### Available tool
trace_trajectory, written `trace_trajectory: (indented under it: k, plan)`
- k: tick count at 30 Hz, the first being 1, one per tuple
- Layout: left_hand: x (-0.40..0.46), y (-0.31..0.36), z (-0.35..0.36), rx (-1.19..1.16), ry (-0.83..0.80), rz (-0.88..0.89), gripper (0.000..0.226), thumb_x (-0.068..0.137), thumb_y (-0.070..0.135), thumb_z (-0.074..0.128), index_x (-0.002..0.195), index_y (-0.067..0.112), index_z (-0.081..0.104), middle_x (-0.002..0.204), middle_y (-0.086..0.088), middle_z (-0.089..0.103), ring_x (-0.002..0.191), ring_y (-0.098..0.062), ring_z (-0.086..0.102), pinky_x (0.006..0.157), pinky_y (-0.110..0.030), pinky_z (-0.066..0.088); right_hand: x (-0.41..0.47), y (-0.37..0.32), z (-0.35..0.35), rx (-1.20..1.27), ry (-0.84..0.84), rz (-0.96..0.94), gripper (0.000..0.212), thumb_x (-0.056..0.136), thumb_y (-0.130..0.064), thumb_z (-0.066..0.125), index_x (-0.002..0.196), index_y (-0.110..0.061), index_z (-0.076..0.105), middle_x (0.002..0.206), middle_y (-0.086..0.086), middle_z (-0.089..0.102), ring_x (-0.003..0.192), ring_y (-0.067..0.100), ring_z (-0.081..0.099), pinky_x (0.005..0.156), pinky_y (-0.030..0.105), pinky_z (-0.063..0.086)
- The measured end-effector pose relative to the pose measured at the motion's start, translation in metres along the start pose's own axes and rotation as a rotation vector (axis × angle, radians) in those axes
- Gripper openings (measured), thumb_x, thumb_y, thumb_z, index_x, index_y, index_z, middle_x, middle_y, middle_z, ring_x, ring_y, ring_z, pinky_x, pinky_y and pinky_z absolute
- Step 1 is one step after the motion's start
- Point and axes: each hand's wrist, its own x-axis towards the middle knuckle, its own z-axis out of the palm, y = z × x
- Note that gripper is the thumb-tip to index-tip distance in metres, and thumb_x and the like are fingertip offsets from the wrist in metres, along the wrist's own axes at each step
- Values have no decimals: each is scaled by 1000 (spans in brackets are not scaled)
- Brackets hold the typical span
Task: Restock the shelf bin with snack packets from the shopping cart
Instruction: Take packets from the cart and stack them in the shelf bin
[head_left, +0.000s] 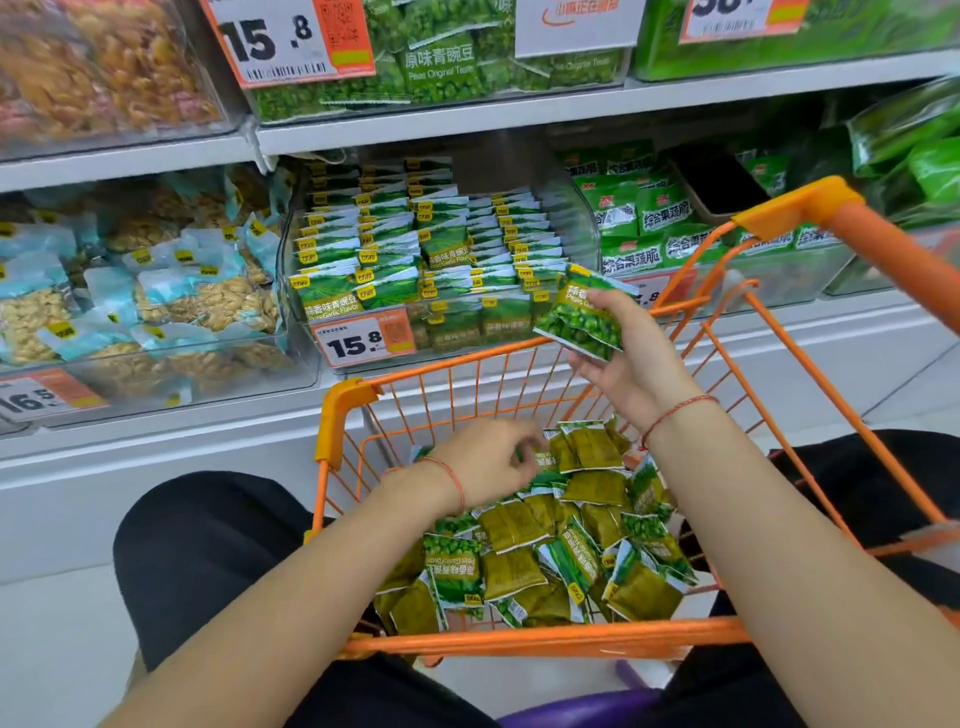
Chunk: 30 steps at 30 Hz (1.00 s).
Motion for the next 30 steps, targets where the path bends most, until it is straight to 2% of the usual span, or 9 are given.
trace_trajectory:
  k: [4,7,10,15,17,19,22,25,30]
  plan:
    - [2,-30,50,526,-673,-128,98,77,23,75,151,26,11,148,-13,30,129,-32,40,98,-44,45,1,1,0,5,49,-2,8,90,-23,60,88,-17,57,88,5,59,75,19,58,60,25,51]
    - [-5,-34,65,607,-665,-76,97,84,18,68,149,41,-1,158,-8,6,135,-37,33,97,-44,46,1,0,-1,62,54,-15,7,90,-23,60,90,-17,57,94,7,58,81,21,58,60,26,50]
    - [-3,-35,66,626,-630,-40,81,90,14,60,148,42,12,156,-9,14,130,-37,39,95,-43,46,2,-1,-2,101,37,-4,5,91,-22,59,89,-18,57,96,6,58,85,22,57,60,26,50]
    - [12,-19,23,165,-490,-181,50,95,33,54,140,14,42,134,-10,51,118,-26,51,88,-30,41,4,-1,-4,37,89,-18,9,90,-26,60,94,-18,57,114,10,58,83,21,58,55,25,51]
    - [11,-10,4,-222,-459,-201,40,94,31,57,127,10,51,95,-6,64,94,-11,63,75,-21,46,7,-1,-5,28,174,-41,27,88,-29,61,111,-15,57,130,12,52,84,22,58,52,23,50]
    - [6,0,-12,-503,-361,-183,22,94,24,57,113,14,51,63,-3,37,55,-4,46,52,-16,36,9,-3,-7,31,251,-75,49,88,-30,61,131,-10,49,135,13,47,81,20,56,48,21,49]
    - [-1,11,-30,-835,-200,-205,6,95,19,54,97,18,49,70,5,36,49,-4,43,46,-19,35,11,-4,-9,-53,288,-158,68,89,-32,60,146,-11,30,146,7,35,88,16,55,48,20,50]
    - [-5,16,-42,-1237,-42,-300,42,80,25,65,117,20,46,105,6,50,49,-14,59,43,-19,43,5,-3,-4,-149,188,-196,80,90,-27,62,151,-12,13,153,5,26,106,15,49,60,24,56]
    - [-3,9,-47,-1279,439,-282,77,85,20,62,147,-2,22,119,-16,57,41,-8,46,39,-18,39,-7,11,7,-362,-63,-245,37,87,-22,67,117,-18,46,110,-7,54,107,9,56,78,33,56]
